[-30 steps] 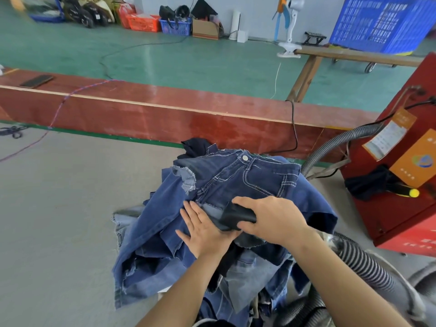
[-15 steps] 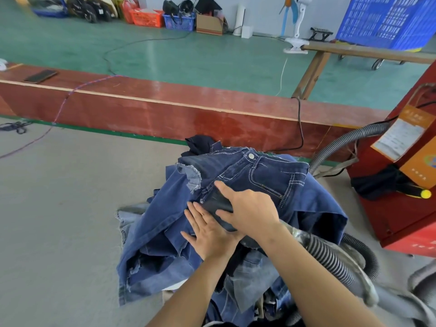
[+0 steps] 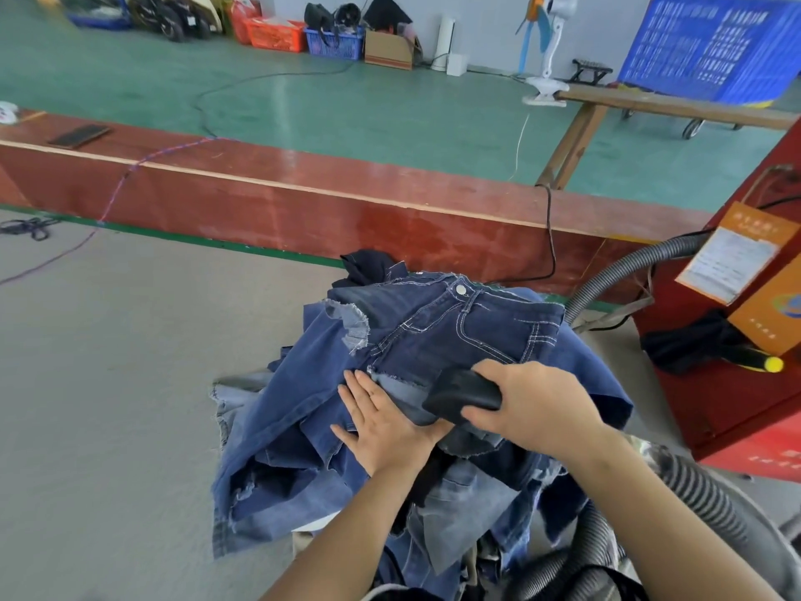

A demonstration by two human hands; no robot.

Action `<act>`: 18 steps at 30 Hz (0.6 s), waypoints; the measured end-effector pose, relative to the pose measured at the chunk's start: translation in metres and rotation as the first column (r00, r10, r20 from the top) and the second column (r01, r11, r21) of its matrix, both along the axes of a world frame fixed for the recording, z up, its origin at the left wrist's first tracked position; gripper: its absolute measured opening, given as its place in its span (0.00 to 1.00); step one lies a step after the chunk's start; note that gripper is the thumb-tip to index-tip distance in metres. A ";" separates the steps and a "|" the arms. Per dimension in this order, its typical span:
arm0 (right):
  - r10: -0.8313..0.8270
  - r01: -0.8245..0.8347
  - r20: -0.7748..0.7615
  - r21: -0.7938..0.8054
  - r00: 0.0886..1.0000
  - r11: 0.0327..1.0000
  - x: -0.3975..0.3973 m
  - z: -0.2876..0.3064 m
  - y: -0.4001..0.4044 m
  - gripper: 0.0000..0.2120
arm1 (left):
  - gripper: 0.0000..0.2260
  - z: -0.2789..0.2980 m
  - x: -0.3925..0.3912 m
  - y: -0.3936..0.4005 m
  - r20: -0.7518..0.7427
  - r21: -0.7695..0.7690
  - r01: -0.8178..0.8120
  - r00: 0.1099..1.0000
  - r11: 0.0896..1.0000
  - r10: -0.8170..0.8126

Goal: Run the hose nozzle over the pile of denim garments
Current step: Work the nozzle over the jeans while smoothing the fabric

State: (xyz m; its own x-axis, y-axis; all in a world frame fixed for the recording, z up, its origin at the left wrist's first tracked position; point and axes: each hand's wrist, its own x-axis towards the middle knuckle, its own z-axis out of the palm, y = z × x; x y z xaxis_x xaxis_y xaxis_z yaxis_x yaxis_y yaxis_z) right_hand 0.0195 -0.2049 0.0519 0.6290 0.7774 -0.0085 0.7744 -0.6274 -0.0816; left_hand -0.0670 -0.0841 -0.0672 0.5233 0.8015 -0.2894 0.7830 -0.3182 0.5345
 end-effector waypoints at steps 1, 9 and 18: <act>0.014 -0.014 0.016 -0.011 1.000 1.000 -0.001 -0.004 0.006 0.19 | 0.66 0.000 0.000 0.000 0.001 0.000 -0.004 1.000 1.000 0.004; 0.068 -0.065 0.127 -0.031 0.990 0.997 -0.017 -0.022 0.053 0.17 | 0.59 -0.002 -0.001 0.000 0.073 -0.002 -0.022 0.997 1.000 0.022; -0.024 0.026 -0.012 0.291 1.000 0.956 -0.007 0.015 0.047 0.21 | 0.69 -0.004 -0.002 0.003 0.057 -0.015 0.008 0.998 1.000 -0.007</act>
